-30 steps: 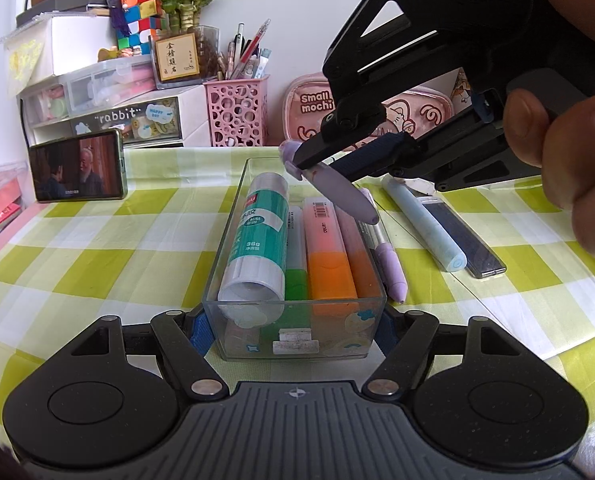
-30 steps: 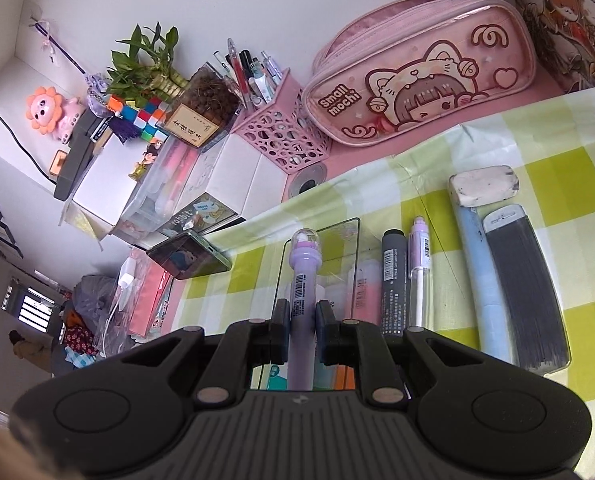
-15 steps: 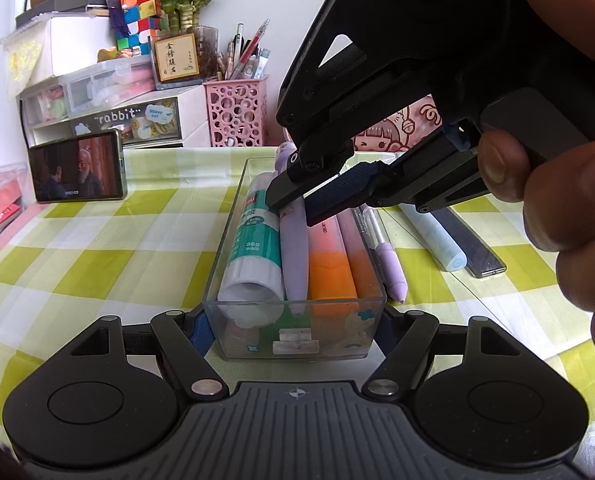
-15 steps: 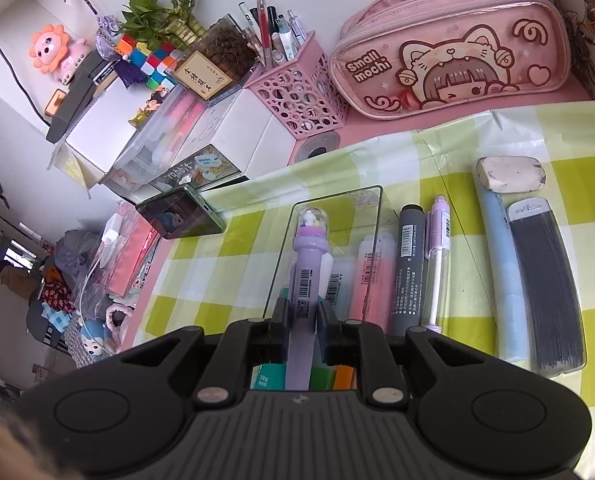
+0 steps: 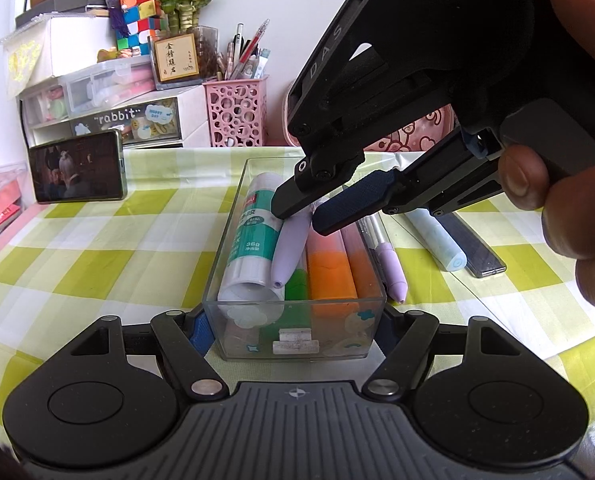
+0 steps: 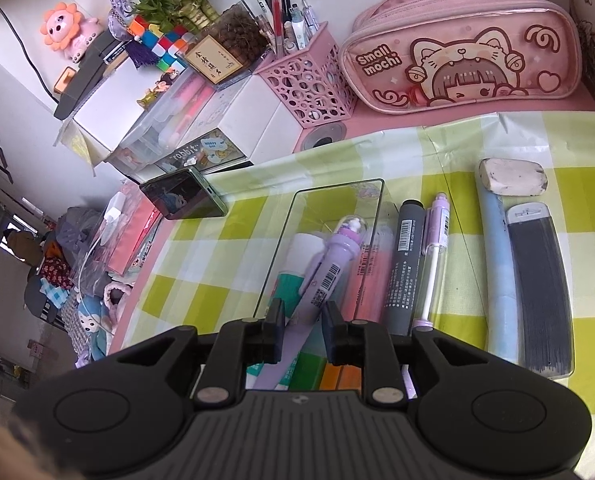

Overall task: Organize stationery
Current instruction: 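Lower the purple pen into the clear box and release it, then move the right gripper to the black marker and grasp it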

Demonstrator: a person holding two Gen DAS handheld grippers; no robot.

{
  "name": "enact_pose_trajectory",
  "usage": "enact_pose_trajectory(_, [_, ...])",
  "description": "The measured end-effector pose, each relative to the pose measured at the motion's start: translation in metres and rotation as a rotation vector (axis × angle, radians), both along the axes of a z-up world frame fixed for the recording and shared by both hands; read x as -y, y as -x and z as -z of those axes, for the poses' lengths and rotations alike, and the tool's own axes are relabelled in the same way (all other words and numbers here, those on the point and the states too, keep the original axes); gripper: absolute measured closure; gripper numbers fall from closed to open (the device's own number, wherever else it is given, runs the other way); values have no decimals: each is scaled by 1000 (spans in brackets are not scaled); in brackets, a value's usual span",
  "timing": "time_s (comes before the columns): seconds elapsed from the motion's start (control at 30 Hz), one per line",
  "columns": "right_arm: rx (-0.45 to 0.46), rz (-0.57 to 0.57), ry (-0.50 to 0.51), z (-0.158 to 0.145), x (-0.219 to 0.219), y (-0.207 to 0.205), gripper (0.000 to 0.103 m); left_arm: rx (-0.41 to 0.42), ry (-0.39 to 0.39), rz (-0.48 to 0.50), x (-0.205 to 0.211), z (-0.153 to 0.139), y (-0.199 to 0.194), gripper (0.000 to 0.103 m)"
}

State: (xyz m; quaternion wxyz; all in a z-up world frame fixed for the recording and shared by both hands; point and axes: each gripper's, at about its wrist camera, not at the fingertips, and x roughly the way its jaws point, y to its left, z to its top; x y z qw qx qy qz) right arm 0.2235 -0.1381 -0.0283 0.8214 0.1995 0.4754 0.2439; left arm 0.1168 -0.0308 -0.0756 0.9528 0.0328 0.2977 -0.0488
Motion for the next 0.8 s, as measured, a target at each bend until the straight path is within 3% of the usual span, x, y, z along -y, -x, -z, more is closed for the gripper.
enact_pose_trajectory(0.23, [53,-62,52,-7,0,4,70,0,0,0,0,0,0,30])
enact_pose_trajectory(0.43, [97,-80,14,-8,4,12,70,0,0,0,0,0,0,30])
enact_pose_trajectory(0.6, [139,11,1,-16,30,16,69,0,0,0,0,0,0,30])
enact_pose_trajectory(0.8, [143,165,93,-13,70,10,66,0,0,0,0,0,0,30])
